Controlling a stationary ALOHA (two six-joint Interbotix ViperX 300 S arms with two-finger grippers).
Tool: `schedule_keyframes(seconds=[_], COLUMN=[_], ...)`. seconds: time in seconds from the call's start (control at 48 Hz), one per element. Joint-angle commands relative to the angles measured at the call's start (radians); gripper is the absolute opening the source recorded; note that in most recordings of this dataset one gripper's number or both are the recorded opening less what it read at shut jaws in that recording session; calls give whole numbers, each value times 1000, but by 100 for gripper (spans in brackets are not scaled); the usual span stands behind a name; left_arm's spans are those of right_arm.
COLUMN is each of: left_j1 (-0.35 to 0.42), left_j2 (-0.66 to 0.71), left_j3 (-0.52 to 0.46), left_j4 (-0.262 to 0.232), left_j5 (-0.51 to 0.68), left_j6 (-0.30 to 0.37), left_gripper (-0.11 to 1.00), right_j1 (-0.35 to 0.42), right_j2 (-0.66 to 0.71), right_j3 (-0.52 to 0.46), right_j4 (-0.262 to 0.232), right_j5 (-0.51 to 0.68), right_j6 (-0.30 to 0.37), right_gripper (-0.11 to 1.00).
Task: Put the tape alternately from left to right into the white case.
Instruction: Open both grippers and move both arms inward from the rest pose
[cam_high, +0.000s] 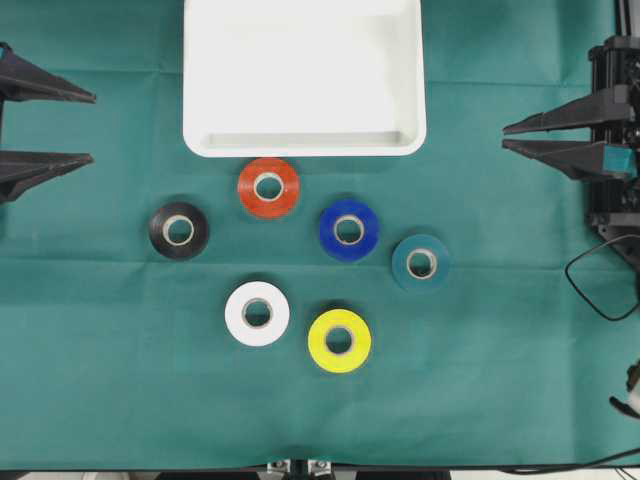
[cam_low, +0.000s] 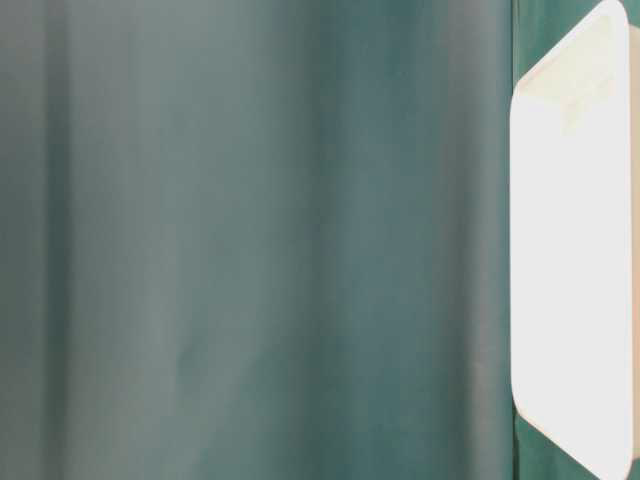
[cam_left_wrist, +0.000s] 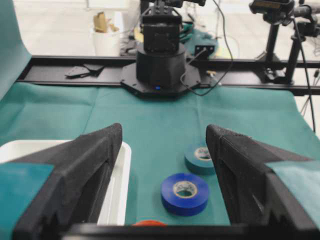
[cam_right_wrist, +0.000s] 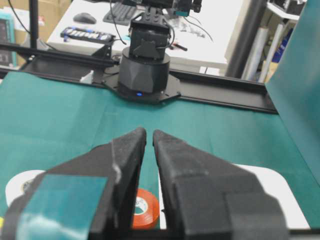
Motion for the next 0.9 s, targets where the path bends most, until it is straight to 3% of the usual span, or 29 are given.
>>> schedule_keyframes(seconds=[0.0, 0.167, 0.291, 0.749, 0.874], left_j1=[-20, -48, -63, -64, -63], left_j2=[0, -9, 0, 6, 14], left_j3=[17, 28, 23, 23, 28], left_j4=[-23, -23, -23, -25, -25], left_j5=[-9, -11, -9, -12, -9], left_j6=[-5, -5, -5, -5, -5], left_gripper=[24, -1, -10, -10, -4], right_j1=[-3, -11, -11, -11, -11], right_j2=[6, -2, 0, 28, 29], right_j3=[-3, 20, 20, 20, 21], right_j4=[0, 0, 0, 0, 0], right_j5=[-5, 3, 5, 5, 0], right_j6=[9, 12, 12, 14, 12], right_gripper=[24, 0, -2, -2, 0])
